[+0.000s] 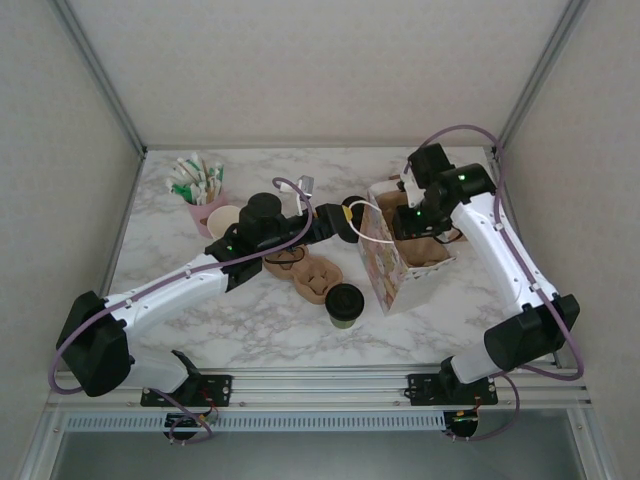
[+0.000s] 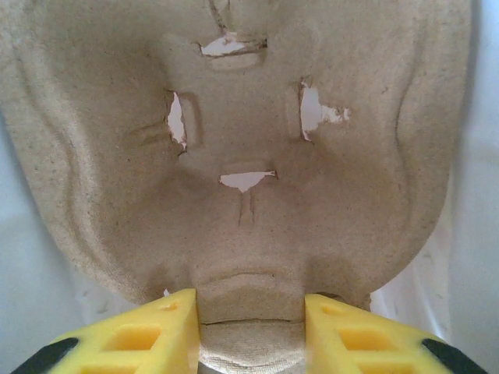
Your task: Pack the takeout coffee
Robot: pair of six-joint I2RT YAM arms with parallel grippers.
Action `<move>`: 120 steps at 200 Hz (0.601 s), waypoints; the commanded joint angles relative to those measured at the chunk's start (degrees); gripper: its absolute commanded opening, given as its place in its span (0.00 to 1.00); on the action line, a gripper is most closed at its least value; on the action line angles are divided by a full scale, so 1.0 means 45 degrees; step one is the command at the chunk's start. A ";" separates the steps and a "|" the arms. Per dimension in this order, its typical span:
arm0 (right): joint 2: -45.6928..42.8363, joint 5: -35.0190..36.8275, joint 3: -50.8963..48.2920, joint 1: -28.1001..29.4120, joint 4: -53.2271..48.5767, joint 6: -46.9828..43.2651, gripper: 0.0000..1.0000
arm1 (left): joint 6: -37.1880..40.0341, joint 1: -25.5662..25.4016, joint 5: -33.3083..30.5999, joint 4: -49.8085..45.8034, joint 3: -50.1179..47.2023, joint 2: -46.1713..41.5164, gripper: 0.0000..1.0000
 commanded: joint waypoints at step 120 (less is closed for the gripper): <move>0.0975 0.1160 -0.0381 0.0688 0.0329 0.0613 0.35 | 0.0131 -0.0118 -0.0128 0.0337 0.0026 0.0060 0.57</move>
